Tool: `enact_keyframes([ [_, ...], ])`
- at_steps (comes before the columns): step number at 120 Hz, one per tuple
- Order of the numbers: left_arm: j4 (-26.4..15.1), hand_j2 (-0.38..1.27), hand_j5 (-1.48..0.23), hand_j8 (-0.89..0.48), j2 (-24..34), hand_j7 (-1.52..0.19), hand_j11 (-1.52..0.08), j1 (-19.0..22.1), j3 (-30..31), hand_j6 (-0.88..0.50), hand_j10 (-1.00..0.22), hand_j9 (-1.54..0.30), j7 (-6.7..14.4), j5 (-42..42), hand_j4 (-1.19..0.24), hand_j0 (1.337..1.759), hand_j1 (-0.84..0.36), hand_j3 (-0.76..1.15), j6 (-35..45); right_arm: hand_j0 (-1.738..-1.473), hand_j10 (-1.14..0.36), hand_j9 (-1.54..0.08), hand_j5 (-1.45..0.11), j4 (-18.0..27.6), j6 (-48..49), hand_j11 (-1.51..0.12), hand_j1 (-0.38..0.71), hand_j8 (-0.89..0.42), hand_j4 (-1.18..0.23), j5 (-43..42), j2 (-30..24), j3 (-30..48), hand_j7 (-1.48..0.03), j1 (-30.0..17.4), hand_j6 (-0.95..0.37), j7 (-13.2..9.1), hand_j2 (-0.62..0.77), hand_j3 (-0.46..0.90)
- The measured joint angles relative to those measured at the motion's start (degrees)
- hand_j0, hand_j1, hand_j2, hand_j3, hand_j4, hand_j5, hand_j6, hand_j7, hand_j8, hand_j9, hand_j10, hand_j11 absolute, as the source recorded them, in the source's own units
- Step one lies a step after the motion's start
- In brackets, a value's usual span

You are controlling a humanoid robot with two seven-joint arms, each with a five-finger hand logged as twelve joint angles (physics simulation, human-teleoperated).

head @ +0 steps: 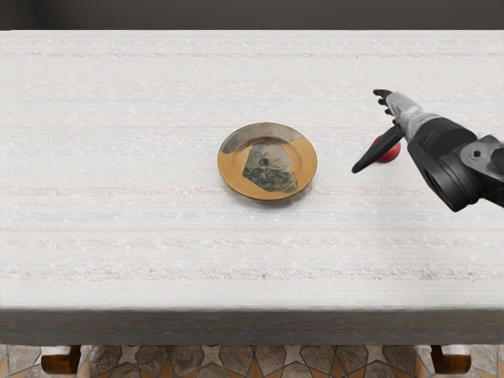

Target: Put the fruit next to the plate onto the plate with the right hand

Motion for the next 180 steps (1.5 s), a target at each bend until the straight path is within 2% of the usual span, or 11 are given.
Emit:
enact_keyframes([
  [24,0.0,0.05,-0.32,-0.25,0.0,-0.32,-0.32,0.0,0.0,-0.25,-0.25,-0.32,0.0,0.0,-0.25,1.658,0.06,0.0,0.0,-1.658,-0.04,-0.05,-0.05,-4.4,-0.5,-0.05,-0.3,-0.04,-0.04,0.5,2.0,-5.0,-0.05,1.1,-0.04,0.0,-0.01,0.0],
  [50,0.0,0.05,-0.32,-0.25,0.0,-0.32,-0.32,0.0,0.0,-0.25,-0.25,-0.32,0.0,0.0,-0.25,1.658,0.06,0.0,0.0,-1.658,-0.04,-0.05,-0.05,-11.9,-0.6,-0.05,-0.3,-0.04,-0.04,7.7,6.8,-15.8,-0.05,8.1,-0.04,0.0,-0.01,0.0],
  [69,0.0,0.05,-0.32,-0.25,0.0,-0.32,-0.32,0.0,0.0,-0.25,-0.25,-0.32,0.0,0.0,-0.25,1.658,0.06,0.0,0.0,-1.658,-0.05,-0.06,-0.06,-15.4,-0.6,-0.06,-0.3,-0.05,-0.05,10.3,9.7,-19.8,-0.06,10.3,-0.05,0.0,-0.01,0.0],
  [92,0.0,0.05,-0.32,-0.25,0.0,-0.32,-0.32,0.0,0.0,-0.25,-0.25,-0.32,0.0,0.0,-0.25,1.658,0.06,0.0,0.0,-1.658,-0.07,-0.09,-0.09,-22.8,-0.6,-0.09,-0.27,-0.07,-0.07,11.0,13.2,-22.3,-0.09,10.5,-0.07,0.0,-0.01,0.0],
  [108,0.0,0.05,-0.32,-0.25,0.0,-0.32,-0.32,0.0,0.0,-0.25,-0.25,-0.32,0.0,0.0,-0.25,1.658,0.06,0.0,0.0,-1.658,-0.15,-0.19,-0.19,-24.8,-0.6,-0.19,-0.17,-0.15,-0.15,11.1,13.7,-22.5,-0.19,10.3,-0.15,0.0,-0.03,0.0],
  [126,0.0,0.05,-0.32,-0.25,0.0,-0.32,-0.32,0.0,0.0,-0.25,-0.25,-0.32,0.0,0.0,-0.25,1.658,0.06,0.0,0.0,-1.658,-0.2,-0.26,-0.26,-29.1,-0.6,-0.26,-0.11,-0.2,-0.2,11.1,17.9,-22.6,-0.26,9.4,-0.2,0.0,-0.04,0.0],
  [180,0.0,0.05,-0.32,-0.25,0.0,-0.32,-0.32,0.0,0.0,-0.25,-0.25,-0.32,0.0,0.0,-0.25,1.658,0.06,0.0,0.0,-1.658,-0.35,-0.45,-0.45,-33.3,-0.6,-0.45,0.07,-0.34,-0.35,11.1,20.3,-22.7,-0.45,7.9,-0.35,0.0,-0.07,0.0],
])
